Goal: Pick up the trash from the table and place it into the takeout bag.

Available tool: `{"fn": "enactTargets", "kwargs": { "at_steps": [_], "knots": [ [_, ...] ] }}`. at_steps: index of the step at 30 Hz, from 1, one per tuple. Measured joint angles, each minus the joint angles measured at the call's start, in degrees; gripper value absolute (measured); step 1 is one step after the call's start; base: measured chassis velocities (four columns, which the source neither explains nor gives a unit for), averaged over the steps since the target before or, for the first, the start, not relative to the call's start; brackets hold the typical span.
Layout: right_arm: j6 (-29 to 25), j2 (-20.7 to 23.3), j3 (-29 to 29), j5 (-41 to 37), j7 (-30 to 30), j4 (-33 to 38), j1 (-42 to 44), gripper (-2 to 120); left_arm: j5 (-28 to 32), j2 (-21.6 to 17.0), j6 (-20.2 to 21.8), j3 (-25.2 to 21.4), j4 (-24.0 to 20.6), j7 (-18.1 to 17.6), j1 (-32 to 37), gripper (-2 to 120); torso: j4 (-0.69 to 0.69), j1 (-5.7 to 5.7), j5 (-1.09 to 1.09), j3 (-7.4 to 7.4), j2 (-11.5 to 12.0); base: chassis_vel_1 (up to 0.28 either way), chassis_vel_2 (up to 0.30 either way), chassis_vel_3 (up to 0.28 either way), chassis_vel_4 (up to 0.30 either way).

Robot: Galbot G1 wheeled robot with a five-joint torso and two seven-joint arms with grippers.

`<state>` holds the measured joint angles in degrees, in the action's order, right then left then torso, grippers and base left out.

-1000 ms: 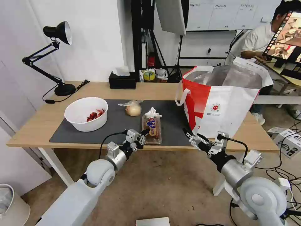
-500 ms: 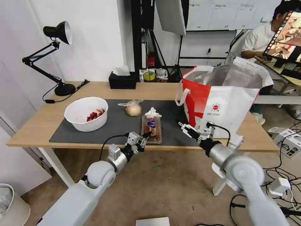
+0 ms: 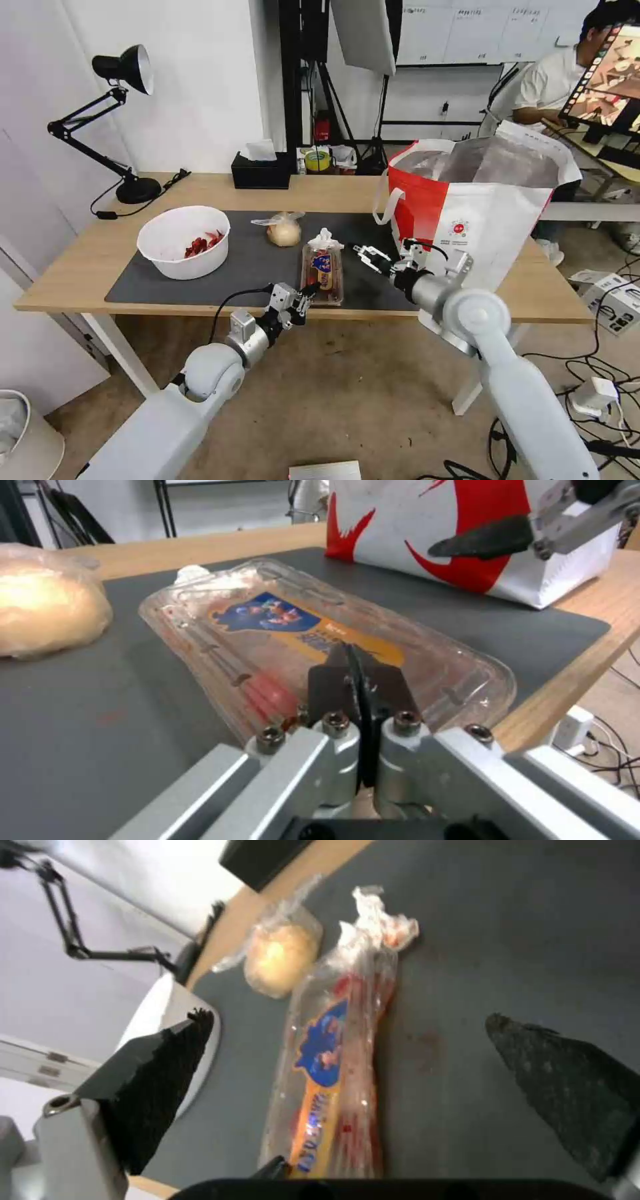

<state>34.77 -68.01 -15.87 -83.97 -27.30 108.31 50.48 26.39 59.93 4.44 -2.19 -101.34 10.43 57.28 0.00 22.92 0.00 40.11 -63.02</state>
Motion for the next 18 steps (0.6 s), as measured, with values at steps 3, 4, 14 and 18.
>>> {"fn": "enactTargets", "kwargs": {
  "at_steps": [3,4,14,18],
  "knots": [
    [1.18,-0.46,1.02,0.00,-0.92,-1.26,-1.07,100,0.04,-0.08,-0.01,0.19,0.07,-0.10,-0.09,0,0.00,0.00,0.00,0.00,0.00,0.000,0.000,0.000,0.000],
    [1.18,-0.46,1.02,0.00,-0.92,-1.26,-1.07,100,0.04,-0.08,-0.01,0.19,0.07,-0.10,-0.09,0,0.00,0.00,0.00,0.00,0.00,0.000,0.000,0.000,0.000],
    [3.50,-2.42,3.27,0.32,-4.91,-2.41,-2.50,100,0.05,-0.28,-0.27,0.20,0.31,-0.31,0.13,0,0.00,0.00,0.00,0.00,0.00,0.000,0.000,0.000,0.000],
    [3.84,-2.94,3.66,0.28,-5.90,-3.11,-3.38,100,0.05,-0.29,-0.34,0.03,0.08,-0.36,0.32,0,-0.01,0.00,0.00,0.00,0.00,0.000,0.000,0.000,0.000]
  ]
}}
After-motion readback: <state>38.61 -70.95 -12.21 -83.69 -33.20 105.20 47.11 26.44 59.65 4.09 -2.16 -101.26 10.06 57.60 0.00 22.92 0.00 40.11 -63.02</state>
